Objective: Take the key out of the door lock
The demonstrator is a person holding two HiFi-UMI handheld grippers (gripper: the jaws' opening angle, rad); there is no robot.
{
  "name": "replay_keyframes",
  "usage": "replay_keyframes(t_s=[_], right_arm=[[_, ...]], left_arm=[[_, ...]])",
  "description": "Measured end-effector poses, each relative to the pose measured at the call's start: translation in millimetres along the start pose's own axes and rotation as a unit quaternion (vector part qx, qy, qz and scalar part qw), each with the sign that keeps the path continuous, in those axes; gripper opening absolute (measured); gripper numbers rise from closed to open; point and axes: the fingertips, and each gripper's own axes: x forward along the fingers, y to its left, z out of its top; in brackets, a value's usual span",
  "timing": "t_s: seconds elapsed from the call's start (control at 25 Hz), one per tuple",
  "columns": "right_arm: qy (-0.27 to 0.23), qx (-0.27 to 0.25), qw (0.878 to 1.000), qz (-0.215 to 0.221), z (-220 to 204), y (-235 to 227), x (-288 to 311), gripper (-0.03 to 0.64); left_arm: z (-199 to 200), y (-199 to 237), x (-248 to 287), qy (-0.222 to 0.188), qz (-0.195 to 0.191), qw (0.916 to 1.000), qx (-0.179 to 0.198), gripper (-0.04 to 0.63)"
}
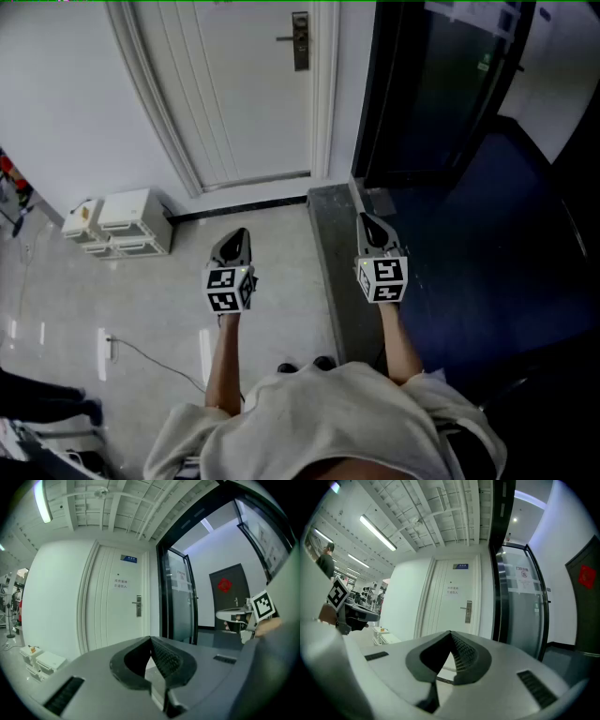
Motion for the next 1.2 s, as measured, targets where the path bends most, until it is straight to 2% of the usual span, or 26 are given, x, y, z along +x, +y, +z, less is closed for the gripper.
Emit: replay_keyframes(t_s=[0.48, 1.2], right_arm=[[0.003, -0.002, 1.0, 0.008, -12.4, -6.1, 5.8, 0.021], [0.002, -0.005, 1.0, 0.028, -26.1, -45.7, 31.7, 0.023]], left_arm=[[-5.5, -7.1, 7.9, 0.002, 0.001, 1.0, 0.0, 0.018], [0.7, -35.0, 41.5, 0.013, 0.019, 0.9996, 0.014, 0.018]])
